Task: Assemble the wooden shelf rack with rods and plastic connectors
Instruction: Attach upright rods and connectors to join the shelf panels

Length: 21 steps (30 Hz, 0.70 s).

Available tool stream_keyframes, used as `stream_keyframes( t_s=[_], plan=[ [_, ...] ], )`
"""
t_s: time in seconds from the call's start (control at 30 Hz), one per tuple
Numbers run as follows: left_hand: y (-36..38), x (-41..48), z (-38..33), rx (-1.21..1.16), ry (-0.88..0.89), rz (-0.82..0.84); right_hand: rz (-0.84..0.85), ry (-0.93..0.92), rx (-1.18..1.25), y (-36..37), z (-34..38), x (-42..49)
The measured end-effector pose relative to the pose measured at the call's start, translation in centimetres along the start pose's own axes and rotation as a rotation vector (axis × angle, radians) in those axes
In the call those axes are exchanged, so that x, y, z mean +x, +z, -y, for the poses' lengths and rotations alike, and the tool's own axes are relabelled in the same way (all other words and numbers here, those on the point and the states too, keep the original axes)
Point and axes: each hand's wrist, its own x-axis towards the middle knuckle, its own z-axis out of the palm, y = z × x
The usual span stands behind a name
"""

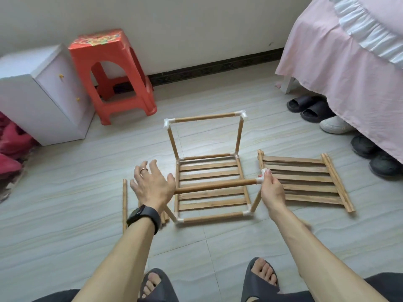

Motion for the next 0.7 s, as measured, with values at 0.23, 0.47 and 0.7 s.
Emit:
stream_keyframes(
  t_s=[0.23, 0.47, 0.7],
  plan=[
    [1.5, -0.6, 3.6, -0.517, -0.257, 0.37, 0.073, 0.015, -0.12, 0.2, 1.1, -1.0],
    [2.8, 0.5, 4.6, -0.487, -0.205, 0.394, 0.137, -0.058, -0.157, 0.0, 0.4, -1.1],
    [3.3, 0.9, 3.6, -0.397, -0.2, 0.292, 0.136, -0.064, -0.123, 0.1, 0.2, -1.1]
  ],
)
